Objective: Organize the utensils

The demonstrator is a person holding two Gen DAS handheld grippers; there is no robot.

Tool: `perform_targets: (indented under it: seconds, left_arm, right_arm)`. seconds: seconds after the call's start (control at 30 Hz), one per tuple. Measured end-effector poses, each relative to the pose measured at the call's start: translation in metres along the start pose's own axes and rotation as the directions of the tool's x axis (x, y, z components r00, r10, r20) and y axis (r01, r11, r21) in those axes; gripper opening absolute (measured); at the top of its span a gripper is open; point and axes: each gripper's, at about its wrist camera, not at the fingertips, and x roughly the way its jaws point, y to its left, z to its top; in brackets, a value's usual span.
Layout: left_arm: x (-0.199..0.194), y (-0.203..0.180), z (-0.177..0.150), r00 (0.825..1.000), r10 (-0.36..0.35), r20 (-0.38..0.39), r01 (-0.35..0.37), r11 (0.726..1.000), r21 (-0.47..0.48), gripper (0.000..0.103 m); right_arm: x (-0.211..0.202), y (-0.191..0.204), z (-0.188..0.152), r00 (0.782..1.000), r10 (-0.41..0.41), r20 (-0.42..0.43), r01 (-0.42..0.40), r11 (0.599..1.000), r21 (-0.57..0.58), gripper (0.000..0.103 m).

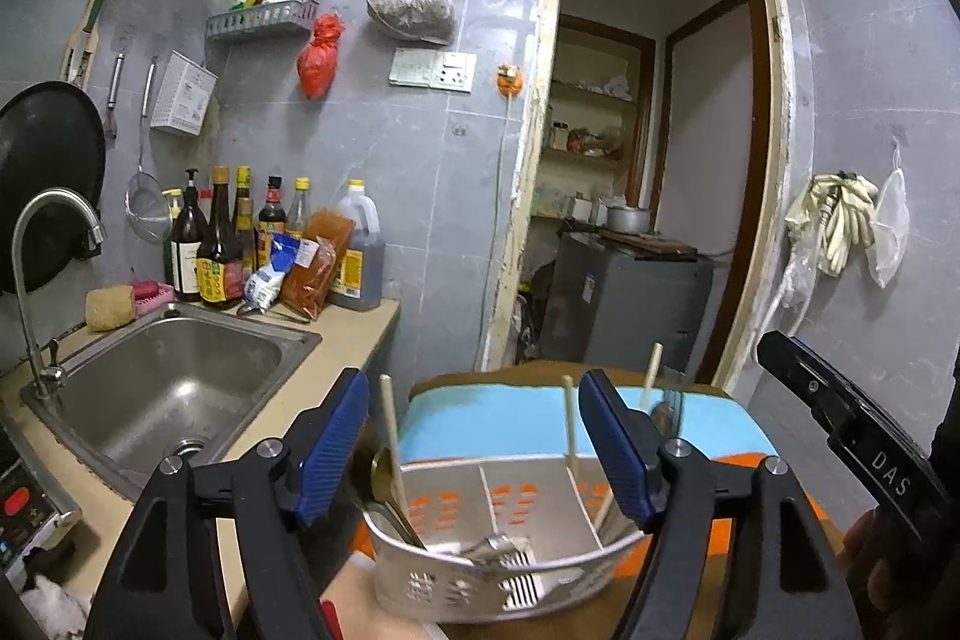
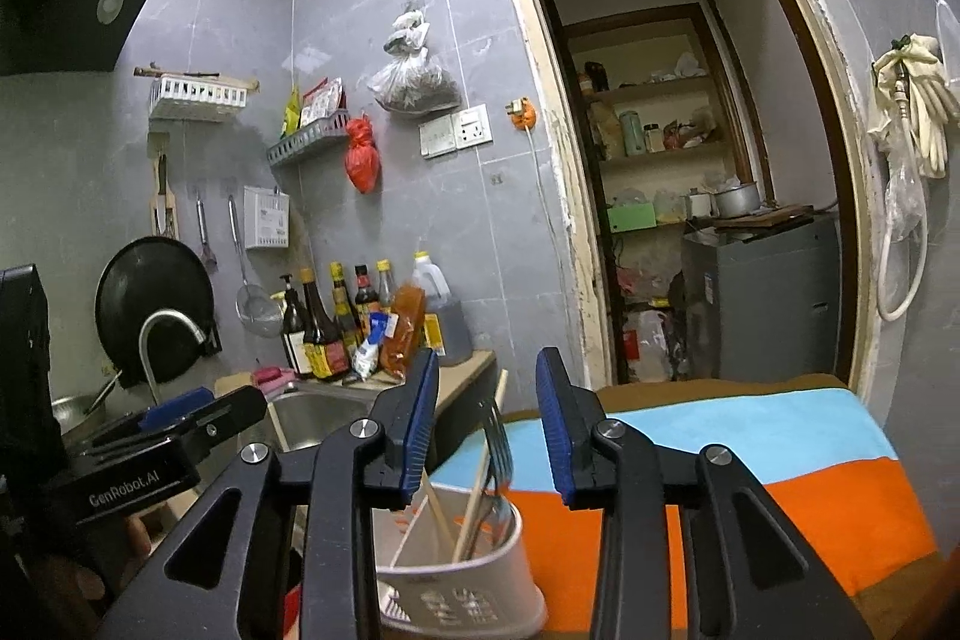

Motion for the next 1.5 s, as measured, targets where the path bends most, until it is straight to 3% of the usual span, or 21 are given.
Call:
perform_targets:
  seconds: [0.27, 0.5, 0.67, 0.8, 0.93, 1.17, 1.5]
  left_arm:
    - [-0.023, -0.018, -0.004, 0.997, -0.023, -0.075, 0.023, 1.000, -0.006, 0.078]
    - [-0.045, -0.033, -0.009, 0.988, -0.057, -0.142, 0.052, 0.998, -0.037, 0.090]
    - [-0.063, -0.044, -0.014, 0.984, -0.050, -0.169, 0.042, 0.998, -0.052, 0.097]
    - [-0.074, -0.054, -0.018, 0.981, -0.043, -0.189, 0.036, 0.999, -0.038, 0.098]
    - [-0.091, -0.063, -0.023, 0.979, -0.036, -0.199, 0.033, 0.999, -0.018, 0.100]
    - [-0.123, -0.075, -0.033, 0.977, -0.029, -0.213, 0.029, 1.000, -0.002, 0.101]
    - [-0.163, -0.089, -0.045, 0.978, -0.008, -0.207, 0.016, 0.999, 0.034, 0.102]
  right_arm:
    - [-0.030, -0.012, 0.008, 0.997, -0.027, -0.067, 0.026, 1.000, -0.012, 0.044]
    - [-0.059, -0.030, 0.016, 0.990, -0.075, -0.120, 0.074, 0.997, -0.012, 0.060]
    - [-0.089, -0.045, 0.018, 0.981, -0.121, -0.151, 0.120, 0.993, -0.015, 0.074]
    - [-0.111, -0.056, 0.018, 0.970, -0.164, -0.179, 0.165, 0.986, -0.009, 0.095]
    - [-0.138, -0.065, 0.016, 0.957, -0.209, -0.202, 0.213, 0.977, -0.002, 0.101]
    - [-0.184, -0.075, 0.014, 0.940, -0.260, -0.221, 0.270, 0.963, 0.014, 0.101]
    - [-0.239, -0.079, 0.006, 0.930, -0.285, -0.232, 0.288, 0.957, -0.023, 0.101]
